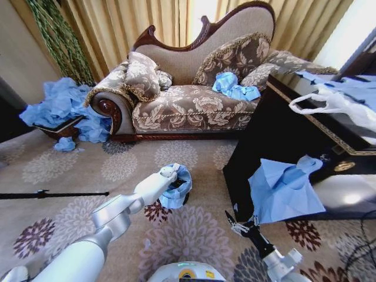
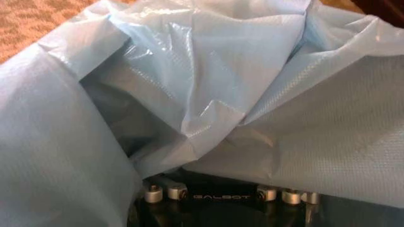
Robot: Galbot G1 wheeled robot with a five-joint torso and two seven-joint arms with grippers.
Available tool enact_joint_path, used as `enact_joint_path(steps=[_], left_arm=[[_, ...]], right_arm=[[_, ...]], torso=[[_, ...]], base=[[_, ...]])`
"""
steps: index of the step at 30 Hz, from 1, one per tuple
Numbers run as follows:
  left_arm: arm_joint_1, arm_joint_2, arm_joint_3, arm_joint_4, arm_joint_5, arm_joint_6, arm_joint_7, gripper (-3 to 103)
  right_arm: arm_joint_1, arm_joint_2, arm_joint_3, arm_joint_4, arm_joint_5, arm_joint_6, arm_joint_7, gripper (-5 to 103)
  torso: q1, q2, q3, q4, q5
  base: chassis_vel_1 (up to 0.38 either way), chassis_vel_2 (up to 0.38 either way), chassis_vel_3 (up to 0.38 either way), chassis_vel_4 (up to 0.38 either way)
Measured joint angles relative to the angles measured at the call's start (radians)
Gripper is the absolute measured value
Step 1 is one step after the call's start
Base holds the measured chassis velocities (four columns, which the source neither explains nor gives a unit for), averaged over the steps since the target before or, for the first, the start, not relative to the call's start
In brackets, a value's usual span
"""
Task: Place a garbage bag over the trash bin.
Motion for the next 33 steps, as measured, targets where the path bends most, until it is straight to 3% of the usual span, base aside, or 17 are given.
enact_joint_path(steps=[5, 20, 24, 27, 33], left_arm=[[0.024, 0.048, 0.031, -0.102, -0.062, 0.037, -0.014, 100], [0.066, 0.119, 0.025, -0.256, -0.132, 0.043, -0.062, 100], [0.074, 0.160, 0.019, -0.341, -0.169, 0.043, -0.085, 100], [0.081, 0.227, 0.021, -0.447, -0.216, 0.042, -0.105, 100], [0.111, 0.295, 0.008, -0.542, -0.235, 0.042, -0.124, 100]], right_arm=[[-0.004, 0.003, 0.002, 0.007, -0.001, -0.002, 0.000, 100], [-0.004, 0.010, 0.002, 0.016, -0.008, -0.007, 0.003, 100], [-0.003, 0.012, 0.001, 0.022, -0.012, -0.010, 0.006, 100], [0.000, 0.015, -0.002, 0.030, -0.017, -0.015, 0.011, 100], [0.001, 0.017, -0.009, 0.037, -0.025, -0.018, 0.017, 100]], torso=[[0.000, 0.000, 0.000, 0.0000, 0.0001], [0.000, 0.000, 0.000, -0.0002, 0.0001], [0.000, 0.000, 0.000, -0.0003, 0.0000], [0.000, 0.000, 0.000, -0.0001, 0.0001], [0.000, 0.000, 0.000, -0.0002, -0.0001]], base=[[0.000, 0.000, 0.000, 0.000], [0.000, 0.000, 0.000, 0.000], [0.000, 0.000, 0.000, 0.000], [0.000, 0.000, 0.000, 0.000], [0.000, 0.000, 0.000, 0.000]])
